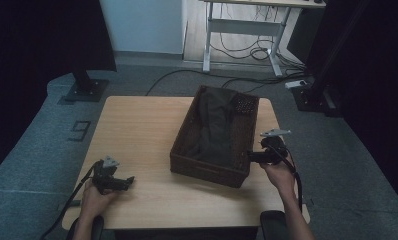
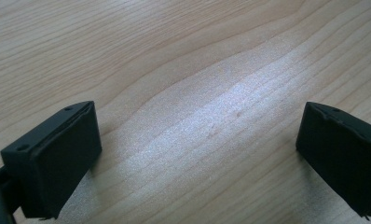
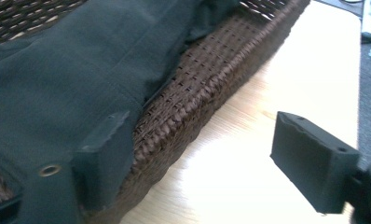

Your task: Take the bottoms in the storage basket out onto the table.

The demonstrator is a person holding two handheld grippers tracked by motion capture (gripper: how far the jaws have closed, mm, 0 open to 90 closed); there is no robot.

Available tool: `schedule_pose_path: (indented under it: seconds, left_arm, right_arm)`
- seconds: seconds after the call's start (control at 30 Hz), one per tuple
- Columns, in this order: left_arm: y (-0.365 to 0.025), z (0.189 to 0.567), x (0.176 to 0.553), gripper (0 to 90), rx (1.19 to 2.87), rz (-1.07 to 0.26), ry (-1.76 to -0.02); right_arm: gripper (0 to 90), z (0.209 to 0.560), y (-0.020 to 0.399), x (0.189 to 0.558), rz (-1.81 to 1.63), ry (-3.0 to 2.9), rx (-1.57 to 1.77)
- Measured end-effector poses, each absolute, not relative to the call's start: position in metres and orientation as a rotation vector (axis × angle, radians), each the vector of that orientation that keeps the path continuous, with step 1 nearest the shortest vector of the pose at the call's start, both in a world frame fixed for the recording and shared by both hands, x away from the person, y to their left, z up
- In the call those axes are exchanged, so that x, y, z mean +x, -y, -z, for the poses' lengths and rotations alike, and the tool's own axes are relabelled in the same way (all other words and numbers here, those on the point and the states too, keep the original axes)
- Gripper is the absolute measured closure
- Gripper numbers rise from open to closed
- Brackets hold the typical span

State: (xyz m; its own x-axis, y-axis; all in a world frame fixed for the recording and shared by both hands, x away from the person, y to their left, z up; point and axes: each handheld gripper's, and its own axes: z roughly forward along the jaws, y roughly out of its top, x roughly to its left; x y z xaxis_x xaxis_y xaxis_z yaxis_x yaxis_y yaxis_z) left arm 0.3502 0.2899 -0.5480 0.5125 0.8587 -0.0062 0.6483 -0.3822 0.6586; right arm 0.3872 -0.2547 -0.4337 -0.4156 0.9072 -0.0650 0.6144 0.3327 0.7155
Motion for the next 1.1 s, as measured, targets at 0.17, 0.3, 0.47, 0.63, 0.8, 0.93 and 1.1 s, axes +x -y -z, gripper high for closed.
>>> schedule_pose_path:
  seconds: [0.17,0.3,0.47,0.63,0.8,0.93,1.1]
  left_arm:
    - [-0.290,0.548,0.350,0.0,2.153,-0.451,-1.222]
    - [-0.290,0.548,0.350,0.0,2.153,-0.451,-1.220]
    - [-0.290,0.548,0.350,0.0,2.154,-0.450,-1.218]
    - [-0.290,0.548,0.350,0.0,2.154,-0.450,-1.218]
    - [-0.290,0.548,0.350,0.0,2.154,-0.450,-1.218]
    - [-0.290,0.548,0.350,0.0,2.154,-0.450,-1.217]
    - [-0.290,0.548,0.350,0.0,2.154,-0.450,-1.218]
  right_arm:
    - [31.0,0.433,0.269,0.389,-0.847,-2.133,1.357]
    - [36.7,0.431,0.281,0.391,-0.827,-2.120,1.384]
    - [45.6,0.430,0.297,0.395,-0.808,-2.110,1.420]
    - [50.1,0.429,0.313,0.401,-0.750,-2.094,1.446]
    - [50.1,0.430,0.333,0.409,-0.716,-2.065,1.483]
    - [45.8,0.431,0.348,0.417,-0.682,-2.050,1.498]
    - [33.4,0.426,0.348,0.412,-0.647,-2.035,1.466]
